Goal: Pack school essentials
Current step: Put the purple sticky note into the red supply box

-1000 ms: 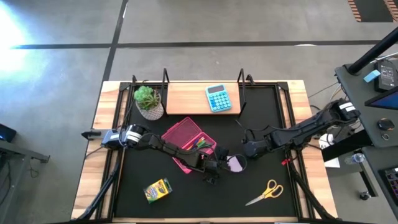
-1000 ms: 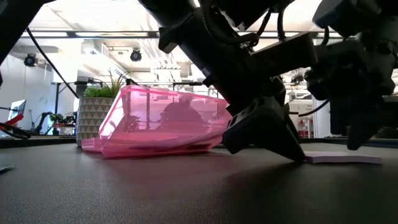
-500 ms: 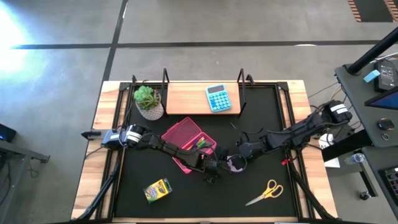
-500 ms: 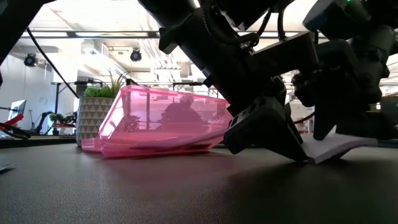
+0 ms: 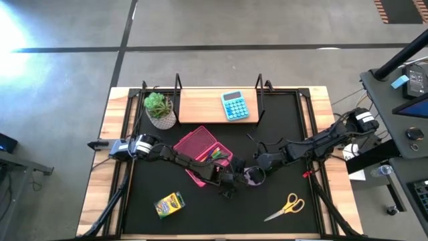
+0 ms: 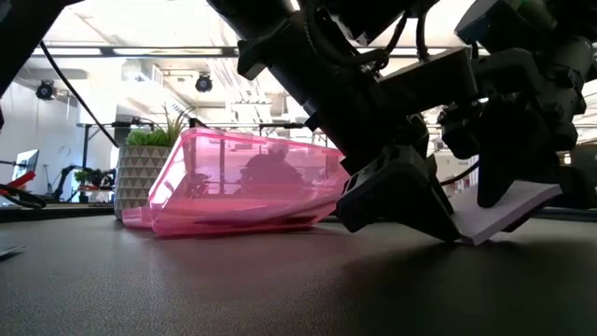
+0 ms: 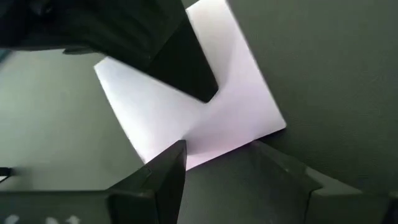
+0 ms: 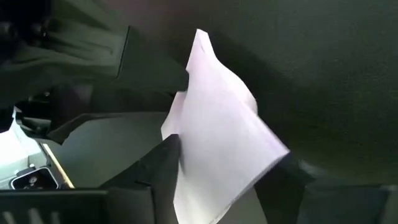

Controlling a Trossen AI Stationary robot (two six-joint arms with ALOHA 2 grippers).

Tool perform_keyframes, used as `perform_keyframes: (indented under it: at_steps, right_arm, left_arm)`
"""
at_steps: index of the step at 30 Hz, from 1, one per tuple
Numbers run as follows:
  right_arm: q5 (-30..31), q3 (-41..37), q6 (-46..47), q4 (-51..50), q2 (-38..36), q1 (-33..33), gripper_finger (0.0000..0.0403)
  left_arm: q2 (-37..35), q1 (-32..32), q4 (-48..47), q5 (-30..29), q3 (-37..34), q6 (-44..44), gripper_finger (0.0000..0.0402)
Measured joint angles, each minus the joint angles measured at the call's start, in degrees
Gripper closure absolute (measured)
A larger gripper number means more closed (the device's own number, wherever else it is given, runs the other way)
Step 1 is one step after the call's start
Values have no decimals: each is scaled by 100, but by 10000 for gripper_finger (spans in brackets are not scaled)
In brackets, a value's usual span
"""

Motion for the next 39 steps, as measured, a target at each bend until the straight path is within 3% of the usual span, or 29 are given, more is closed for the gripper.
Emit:
perform_keyframes:
  at_steps: [11, 20, 29, 39]
  right_arm:
    - [-394, 0, -39, 30, -9, 4, 294]
    - [-437, 10, -218, 2, -367, -4, 300]
    - [30, 472, -906, -14, -492, -138, 300]
    - [398, 1189, -1380, 12, -441, -732, 300]
  left_arm:
    - [-376, -53, -56, -509, 15, 7, 237]
    - [-1196, -203, -700, -959, -6, -42, 237]
    - [-2348, -220, -1765, -1001, -40, -2145, 237]
    - [-3011, -345, -3058, -1134, -77, -3900, 237]
